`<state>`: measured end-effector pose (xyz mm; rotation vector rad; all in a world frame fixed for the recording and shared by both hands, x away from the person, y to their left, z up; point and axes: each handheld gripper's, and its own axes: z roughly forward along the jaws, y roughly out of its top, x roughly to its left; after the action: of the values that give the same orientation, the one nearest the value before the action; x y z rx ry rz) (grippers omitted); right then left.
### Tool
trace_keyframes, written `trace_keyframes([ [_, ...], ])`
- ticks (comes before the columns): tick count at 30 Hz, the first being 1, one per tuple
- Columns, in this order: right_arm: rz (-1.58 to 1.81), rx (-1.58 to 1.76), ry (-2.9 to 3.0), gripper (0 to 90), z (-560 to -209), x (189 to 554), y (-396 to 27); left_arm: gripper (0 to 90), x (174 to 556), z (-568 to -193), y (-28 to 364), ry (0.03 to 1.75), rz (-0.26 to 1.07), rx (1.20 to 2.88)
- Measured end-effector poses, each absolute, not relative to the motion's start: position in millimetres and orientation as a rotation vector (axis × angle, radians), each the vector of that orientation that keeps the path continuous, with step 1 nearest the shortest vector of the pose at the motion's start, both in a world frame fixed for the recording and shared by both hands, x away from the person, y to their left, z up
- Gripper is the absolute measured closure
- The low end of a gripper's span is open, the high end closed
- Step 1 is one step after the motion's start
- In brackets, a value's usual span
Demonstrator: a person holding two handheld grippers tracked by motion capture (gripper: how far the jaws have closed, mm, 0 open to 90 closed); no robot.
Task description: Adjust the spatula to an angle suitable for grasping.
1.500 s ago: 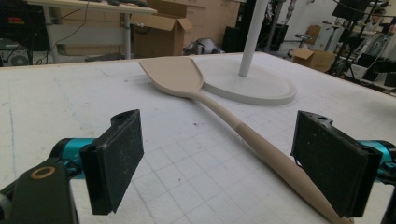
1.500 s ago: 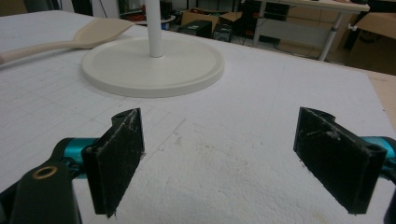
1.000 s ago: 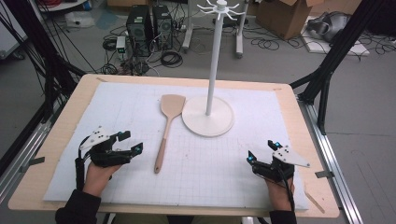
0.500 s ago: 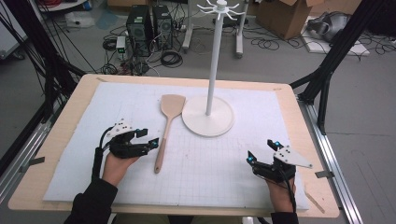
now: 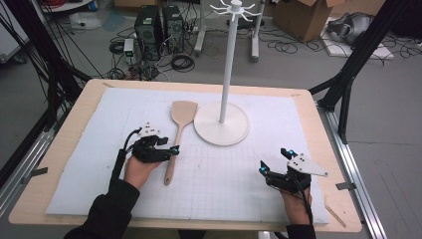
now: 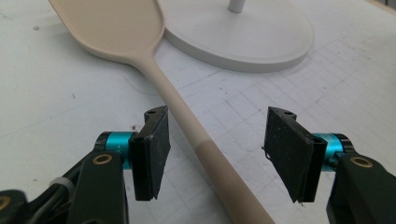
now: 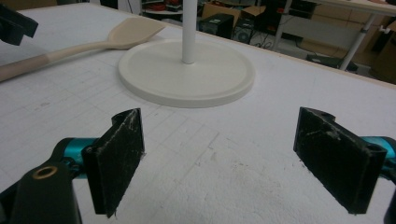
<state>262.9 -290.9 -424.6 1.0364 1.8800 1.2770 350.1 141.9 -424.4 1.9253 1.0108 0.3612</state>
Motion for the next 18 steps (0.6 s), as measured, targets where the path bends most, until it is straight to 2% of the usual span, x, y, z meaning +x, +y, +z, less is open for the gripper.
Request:
trace_keyframes([
  [12,1.27,1.05,1.88,15.4,-427,261,-295,41.1,373,-438,130,1.129,0.379,1.979],
  [18,1.264,1.046,1.886,15.4,-426,263,-294,48.8,375,-443,126,1.144,0.391,1.991],
])
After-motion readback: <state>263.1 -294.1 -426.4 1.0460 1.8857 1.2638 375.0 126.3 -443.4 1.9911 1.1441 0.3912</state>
